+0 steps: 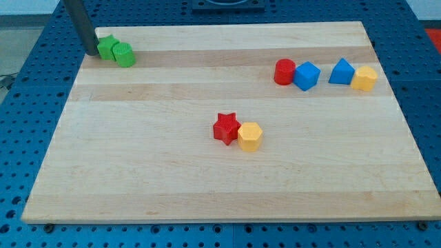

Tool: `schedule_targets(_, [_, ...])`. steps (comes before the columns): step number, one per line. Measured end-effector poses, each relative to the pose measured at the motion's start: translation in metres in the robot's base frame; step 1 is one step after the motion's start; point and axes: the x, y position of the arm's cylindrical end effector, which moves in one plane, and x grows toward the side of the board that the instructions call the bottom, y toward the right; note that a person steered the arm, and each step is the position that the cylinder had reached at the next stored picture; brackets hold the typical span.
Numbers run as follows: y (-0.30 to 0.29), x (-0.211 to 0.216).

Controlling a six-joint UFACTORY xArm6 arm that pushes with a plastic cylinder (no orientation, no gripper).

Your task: Place the green star towards the top left of the green circle

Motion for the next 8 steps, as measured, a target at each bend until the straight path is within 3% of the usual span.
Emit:
schedule_targets(1, [0.000, 0.001])
schedule_targets(2, [0.008, 0.078])
schedule_targets(3, [0.057, 0.157])
schedule_targets(4, [0.180, 0.181])
schedule_targets(5, [0.305, 0.181])
schedule_targets(6, [0.383, 0.179])
schedule_targets(8, [0.415, 0.185])
